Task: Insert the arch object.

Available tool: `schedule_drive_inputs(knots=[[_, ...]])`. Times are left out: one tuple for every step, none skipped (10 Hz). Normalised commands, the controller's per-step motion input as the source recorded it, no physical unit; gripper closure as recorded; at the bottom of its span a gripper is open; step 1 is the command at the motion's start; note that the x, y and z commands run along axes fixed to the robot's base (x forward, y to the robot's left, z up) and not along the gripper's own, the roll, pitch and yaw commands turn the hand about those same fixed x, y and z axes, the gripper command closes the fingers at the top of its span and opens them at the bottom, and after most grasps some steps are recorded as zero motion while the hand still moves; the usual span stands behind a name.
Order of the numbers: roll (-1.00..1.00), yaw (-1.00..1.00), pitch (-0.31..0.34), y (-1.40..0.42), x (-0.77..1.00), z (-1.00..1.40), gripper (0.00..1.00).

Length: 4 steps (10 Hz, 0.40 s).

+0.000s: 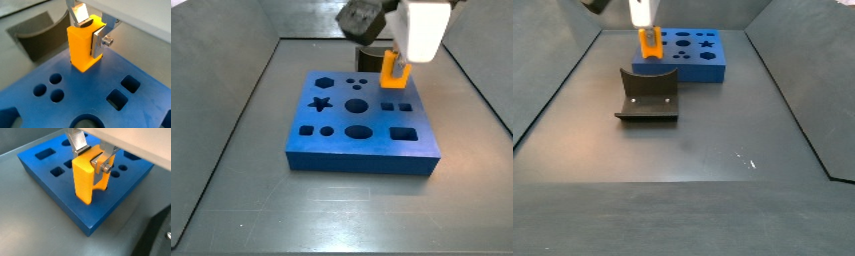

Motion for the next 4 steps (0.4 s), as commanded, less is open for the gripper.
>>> schedule_drive_inputs(knots=[[0.12, 0.53, -0.187, -0.21, -0.15, -0.17, 1.00], [0.00, 0.09, -0.080, 0.00, -0.03, -0.04, 1.00], [0.00, 0.00, -0.050, 0.00, -0.03, -0.03, 1.00], [0.00, 0.00, 0.000, 0.00, 0.00, 0.00, 1.00]])
